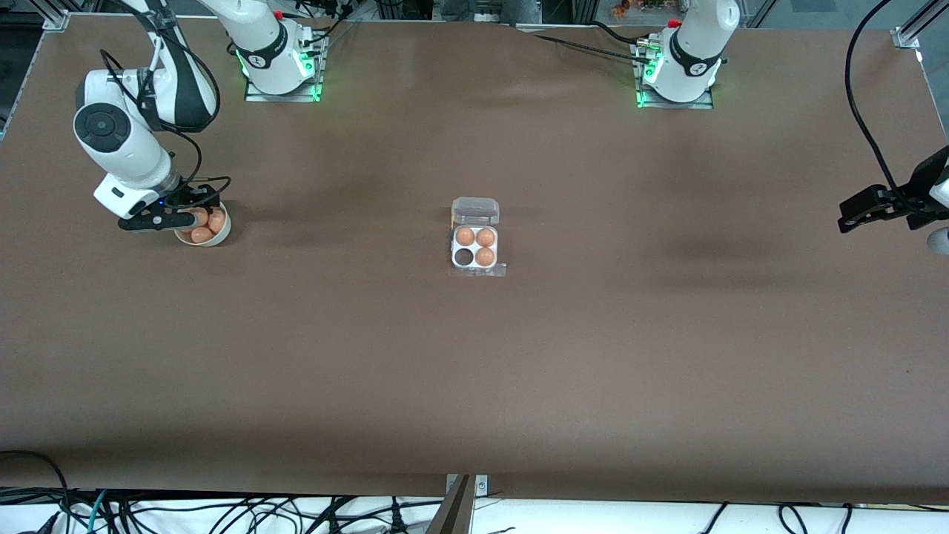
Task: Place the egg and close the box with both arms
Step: 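Move the right gripper over the white egg bowl and lower it, then close the right gripper on a brown egg in the bowl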
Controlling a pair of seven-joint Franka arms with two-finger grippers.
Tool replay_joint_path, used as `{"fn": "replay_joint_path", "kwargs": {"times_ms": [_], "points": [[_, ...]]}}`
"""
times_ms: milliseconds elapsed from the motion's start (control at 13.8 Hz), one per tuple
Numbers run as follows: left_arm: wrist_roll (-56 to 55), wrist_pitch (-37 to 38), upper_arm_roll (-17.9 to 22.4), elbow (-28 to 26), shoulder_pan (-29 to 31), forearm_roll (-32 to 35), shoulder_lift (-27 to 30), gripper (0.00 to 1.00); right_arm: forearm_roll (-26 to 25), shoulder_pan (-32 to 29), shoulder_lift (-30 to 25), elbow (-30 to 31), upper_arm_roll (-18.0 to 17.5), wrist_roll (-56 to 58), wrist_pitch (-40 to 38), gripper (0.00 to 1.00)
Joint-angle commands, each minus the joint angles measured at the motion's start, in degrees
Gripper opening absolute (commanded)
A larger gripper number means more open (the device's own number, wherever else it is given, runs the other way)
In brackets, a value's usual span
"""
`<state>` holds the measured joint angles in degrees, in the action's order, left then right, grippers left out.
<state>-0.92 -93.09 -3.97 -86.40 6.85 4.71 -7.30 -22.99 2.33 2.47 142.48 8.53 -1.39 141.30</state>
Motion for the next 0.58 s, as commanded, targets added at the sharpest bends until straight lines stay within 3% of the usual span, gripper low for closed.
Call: {"fn": "replay_joint_path", "kwargs": {"times_ms": [0,364,509], "points": [[0.1,0.9,-0.2,1.5,-0.1,0.7,-0.6,1.0,-1.0,-0.3,1.7,0.4,-0.1,0.4,2.3,1.0],[0.0,0.9,-0.3,1.5,-0.2,0.7,-0.6,1.0,-1.8,-0.3,3.7,0.3,0.0,0.5,3.5,0.98],[0.0,0.9,-0.3,1.5,-0.3,0.7,-0.6,1.0,-2.3,-0.4,4.0,0.3,0.0,0.5,3.5,0.91]]}}
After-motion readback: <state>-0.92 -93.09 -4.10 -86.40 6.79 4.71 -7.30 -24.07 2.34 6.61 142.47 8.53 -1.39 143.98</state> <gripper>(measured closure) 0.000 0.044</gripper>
